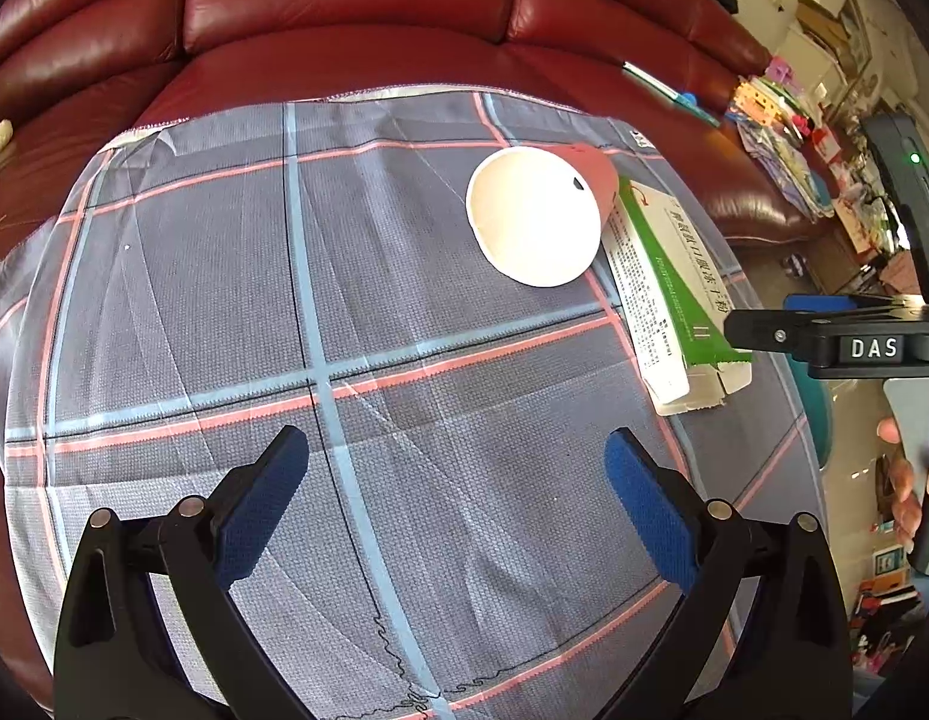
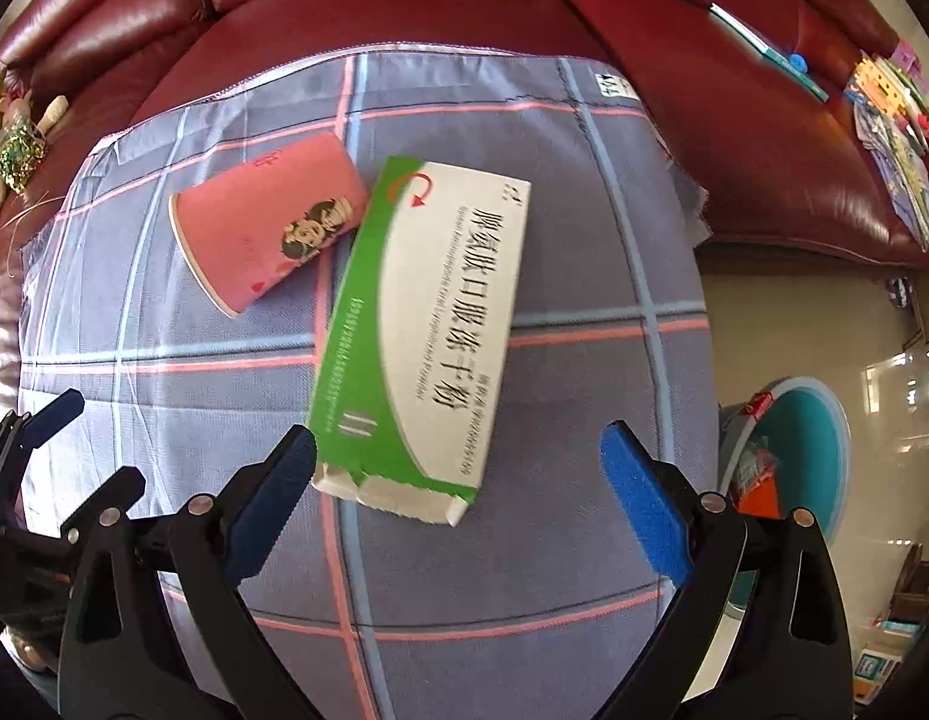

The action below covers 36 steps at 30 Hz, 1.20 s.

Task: Collect trash
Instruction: 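Grasp the pink paper cup with the left tool while the right tool grasps the green medicine box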

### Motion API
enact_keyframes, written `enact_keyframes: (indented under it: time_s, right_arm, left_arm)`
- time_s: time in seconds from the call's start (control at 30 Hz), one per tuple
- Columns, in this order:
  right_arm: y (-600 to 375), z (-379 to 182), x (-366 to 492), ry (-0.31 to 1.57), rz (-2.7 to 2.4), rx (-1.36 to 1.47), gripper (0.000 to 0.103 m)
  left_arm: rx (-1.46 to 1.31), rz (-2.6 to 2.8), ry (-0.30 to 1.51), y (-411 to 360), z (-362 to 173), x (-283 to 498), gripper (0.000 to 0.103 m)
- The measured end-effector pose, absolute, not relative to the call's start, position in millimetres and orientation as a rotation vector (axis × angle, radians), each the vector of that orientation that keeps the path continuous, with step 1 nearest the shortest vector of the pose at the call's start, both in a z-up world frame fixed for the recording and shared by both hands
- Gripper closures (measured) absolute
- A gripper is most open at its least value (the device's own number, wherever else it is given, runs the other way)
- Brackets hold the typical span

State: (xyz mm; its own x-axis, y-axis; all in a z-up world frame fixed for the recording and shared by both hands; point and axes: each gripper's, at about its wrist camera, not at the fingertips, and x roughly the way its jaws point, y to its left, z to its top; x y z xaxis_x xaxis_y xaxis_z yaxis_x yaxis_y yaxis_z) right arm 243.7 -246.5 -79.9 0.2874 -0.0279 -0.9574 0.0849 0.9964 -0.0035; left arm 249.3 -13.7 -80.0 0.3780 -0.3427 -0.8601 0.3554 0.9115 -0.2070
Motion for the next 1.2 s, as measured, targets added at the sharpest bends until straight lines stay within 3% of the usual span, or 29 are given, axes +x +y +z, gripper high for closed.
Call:
enact_keyframes:
  time_s: [0.3, 0.33, 0.37, 0.8, 1.13, 1.2]
  right_arm:
    - [-230.5, -119.0, 287.2, 1.308, -0.113, 0.028, 0.013]
    - [-232.2, -120.3, 288.9, 1.301, -0.111, 0.03, 0.026]
    - [-234.3, -120.8, 289.4, 1.297, -0.094, 0.048, 0.03]
    - [-290.1, -103.5, 278.8, 1.229, -0.086, 0.048, 0.03]
    - [-307.3, -110.9, 275.8, 1.23, -0.048, 0.073, 0.03]
    - [-308.5, -113.4, 276.5, 1.232, -0.039, 0.076, 0.03]
  left_arm:
    - [0.021, -0.412, 1.111, 1.4, -82.1, 266.7, 0.004]
    - [0.028, -0.414, 1.11, -0.6, -80.8, 269.1, 0.004]
    - [0.037, -0.417, 1.107, -3.4, -79.5, 271.6, 0.004]
    - [0.22, -0.602, 1.073, -97.3, -57.5, 323.2, 0.004]
    - [0.318, -0.601, 1.114, -137.1, -89.3, 356.7, 0.004]
    - [0.316, -0.605, 1.11, -139.2, -91.2, 357.0, 0.011]
